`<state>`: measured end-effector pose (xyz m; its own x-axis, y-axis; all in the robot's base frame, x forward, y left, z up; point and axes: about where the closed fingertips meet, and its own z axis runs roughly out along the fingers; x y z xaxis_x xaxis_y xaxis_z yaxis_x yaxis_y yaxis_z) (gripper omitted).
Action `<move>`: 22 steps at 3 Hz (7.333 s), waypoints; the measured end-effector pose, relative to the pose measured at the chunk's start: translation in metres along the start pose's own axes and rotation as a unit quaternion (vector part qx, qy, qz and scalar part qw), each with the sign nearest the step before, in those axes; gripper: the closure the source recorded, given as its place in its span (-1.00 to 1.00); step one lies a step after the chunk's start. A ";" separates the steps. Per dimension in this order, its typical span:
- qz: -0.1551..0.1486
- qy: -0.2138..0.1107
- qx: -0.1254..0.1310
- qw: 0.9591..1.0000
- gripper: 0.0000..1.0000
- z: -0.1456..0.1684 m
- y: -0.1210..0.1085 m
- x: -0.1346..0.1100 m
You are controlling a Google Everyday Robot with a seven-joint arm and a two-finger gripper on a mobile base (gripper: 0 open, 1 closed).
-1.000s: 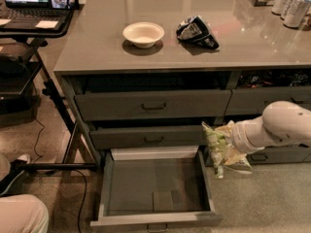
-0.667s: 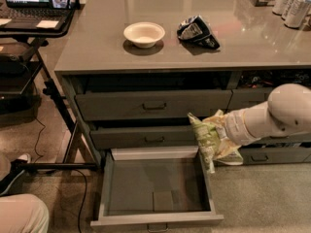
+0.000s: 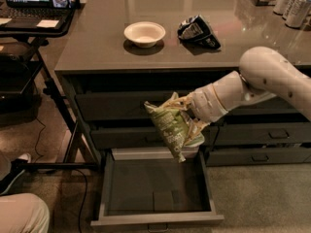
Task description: Pick green jalapeno chip bag from bottom drawer and place on counter
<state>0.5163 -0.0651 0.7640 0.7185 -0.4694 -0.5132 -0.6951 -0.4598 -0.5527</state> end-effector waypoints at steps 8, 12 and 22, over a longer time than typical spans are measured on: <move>-0.009 -0.091 0.211 0.973 1.00 0.025 -0.294 -0.026; 0.089 0.017 0.181 0.979 1.00 0.044 -0.352 -0.014; 0.359 0.015 0.167 0.918 -0.78 0.109 -0.392 0.023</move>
Offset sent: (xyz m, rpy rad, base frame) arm 0.0058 0.0320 0.0152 0.0581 -0.0176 0.1196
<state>0.8079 0.1866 0.8976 0.0729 -0.5845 -0.8081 -0.9398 0.2311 -0.2519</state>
